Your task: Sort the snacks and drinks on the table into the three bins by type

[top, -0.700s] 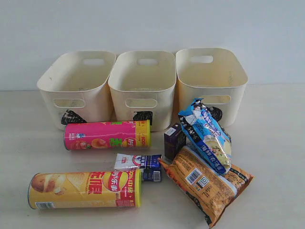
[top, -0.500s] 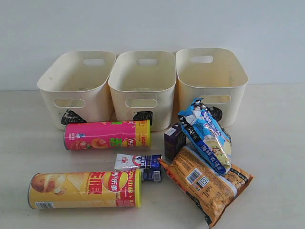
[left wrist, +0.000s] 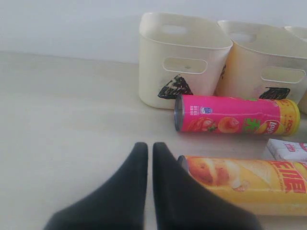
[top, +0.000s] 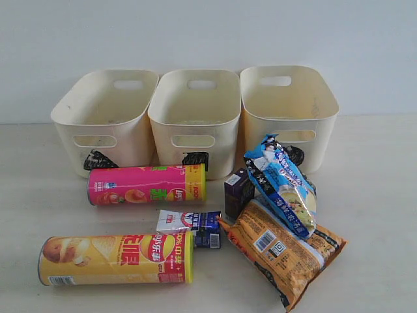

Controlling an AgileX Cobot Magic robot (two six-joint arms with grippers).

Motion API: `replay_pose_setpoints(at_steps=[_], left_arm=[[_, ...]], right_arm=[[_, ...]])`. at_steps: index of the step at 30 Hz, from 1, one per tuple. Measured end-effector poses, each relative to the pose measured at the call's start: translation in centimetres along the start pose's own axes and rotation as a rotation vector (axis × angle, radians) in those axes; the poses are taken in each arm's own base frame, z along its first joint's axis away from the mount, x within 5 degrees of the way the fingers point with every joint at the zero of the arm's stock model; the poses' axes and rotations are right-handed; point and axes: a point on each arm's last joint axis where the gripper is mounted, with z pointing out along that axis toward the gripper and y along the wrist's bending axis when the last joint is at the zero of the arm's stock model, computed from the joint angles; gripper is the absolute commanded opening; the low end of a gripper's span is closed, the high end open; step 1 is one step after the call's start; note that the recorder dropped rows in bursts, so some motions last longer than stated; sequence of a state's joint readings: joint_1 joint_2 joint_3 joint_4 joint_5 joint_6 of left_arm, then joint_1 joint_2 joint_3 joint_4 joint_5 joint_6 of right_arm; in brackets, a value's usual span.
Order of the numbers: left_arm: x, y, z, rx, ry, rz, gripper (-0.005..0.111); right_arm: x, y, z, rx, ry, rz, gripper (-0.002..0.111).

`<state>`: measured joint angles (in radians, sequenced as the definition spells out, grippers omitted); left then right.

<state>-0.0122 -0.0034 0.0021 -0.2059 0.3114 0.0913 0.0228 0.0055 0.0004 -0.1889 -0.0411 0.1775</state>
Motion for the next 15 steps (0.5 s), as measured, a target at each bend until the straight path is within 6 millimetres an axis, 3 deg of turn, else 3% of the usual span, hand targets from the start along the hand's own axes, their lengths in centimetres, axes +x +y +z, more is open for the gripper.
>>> replay_pose_setpoints(at_steps=[7,10,15], left_arm=[[0.0,0.0,0.0,0.000,0.000,0.000,0.004],[0.0,0.0,0.0,0.000,0.000,0.000,0.004],[0.0,0.0,0.0,0.000,0.000,0.000,0.004]], right_arm=[[-4.8,0.6,-1.3,-0.105,-0.536,0.110,0.001],[-6.6,0.6,-1.5,-0.120,-0.539,0.192,0.001],[-10.5,0.1,-1.2,-0.077,-0.397,0.257,0.001]])
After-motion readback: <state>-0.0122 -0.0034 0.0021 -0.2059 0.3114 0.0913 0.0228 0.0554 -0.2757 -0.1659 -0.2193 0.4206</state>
